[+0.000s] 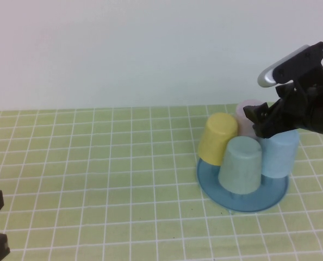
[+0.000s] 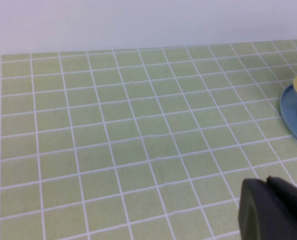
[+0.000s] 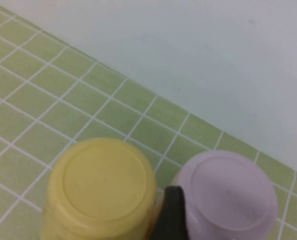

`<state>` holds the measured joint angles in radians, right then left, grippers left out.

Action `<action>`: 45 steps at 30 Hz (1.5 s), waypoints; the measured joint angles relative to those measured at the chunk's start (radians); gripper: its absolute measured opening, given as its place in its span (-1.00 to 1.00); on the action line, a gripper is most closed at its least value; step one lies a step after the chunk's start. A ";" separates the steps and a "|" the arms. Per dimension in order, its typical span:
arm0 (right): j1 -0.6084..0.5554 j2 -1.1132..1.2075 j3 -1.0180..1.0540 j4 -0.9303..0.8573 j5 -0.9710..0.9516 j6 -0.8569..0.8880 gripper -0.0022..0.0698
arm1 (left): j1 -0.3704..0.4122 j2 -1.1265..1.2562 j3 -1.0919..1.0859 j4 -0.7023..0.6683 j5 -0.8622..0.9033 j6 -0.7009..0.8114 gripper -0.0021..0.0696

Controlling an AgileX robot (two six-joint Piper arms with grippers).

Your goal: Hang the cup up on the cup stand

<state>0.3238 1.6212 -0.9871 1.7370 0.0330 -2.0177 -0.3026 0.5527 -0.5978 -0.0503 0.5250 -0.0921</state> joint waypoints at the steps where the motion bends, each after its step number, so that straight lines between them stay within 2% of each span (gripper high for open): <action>1: 0.000 -0.003 0.000 0.000 -0.002 0.002 0.74 | 0.000 0.000 0.000 0.000 0.000 0.000 -0.94; 3: 0.000 -0.018 0.000 0.000 -0.014 0.006 0.53 | 0.000 0.000 0.000 0.000 0.000 0.007 -0.94; 4: 0.000 -0.034 0.000 0.000 -0.025 0.008 0.34 | 0.000 0.000 0.000 0.000 0.000 0.019 -0.94; 7: 0.000 -0.114 0.031 0.000 -0.053 0.010 -0.41 | -0.002 -0.001 0.000 -0.019 0.016 0.052 -0.94; 8: 0.000 -0.153 0.048 0.000 -0.063 0.010 -0.60 | -0.002 -0.001 0.000 -0.032 0.021 0.064 -0.94; 11: 0.000 -0.279 0.098 0.000 -0.074 0.010 -0.85 | -0.002 -0.001 0.000 -0.085 0.038 0.127 -0.94; 21: 0.000 -0.769 0.324 0.000 -0.033 0.067 -0.94 | -0.002 -0.001 0.000 -0.112 0.037 0.236 -0.94; 28: 0.000 -1.052 0.593 0.000 0.018 0.131 -0.94 | -0.002 -0.001 0.002 -0.112 0.026 0.256 -0.94; 35: 0.000 -1.146 0.772 0.000 0.019 0.095 -0.94 | -0.002 -0.001 0.002 -0.112 0.014 0.258 -0.94; 45: 0.000 -1.151 0.843 0.000 -0.009 0.084 -0.94 | -0.002 -0.001 0.002 -0.110 -0.003 0.258 -0.94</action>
<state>0.3238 0.4703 -0.1443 1.7370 0.0241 -1.9340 -0.3046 0.5517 -0.5957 -0.1602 0.5219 0.1662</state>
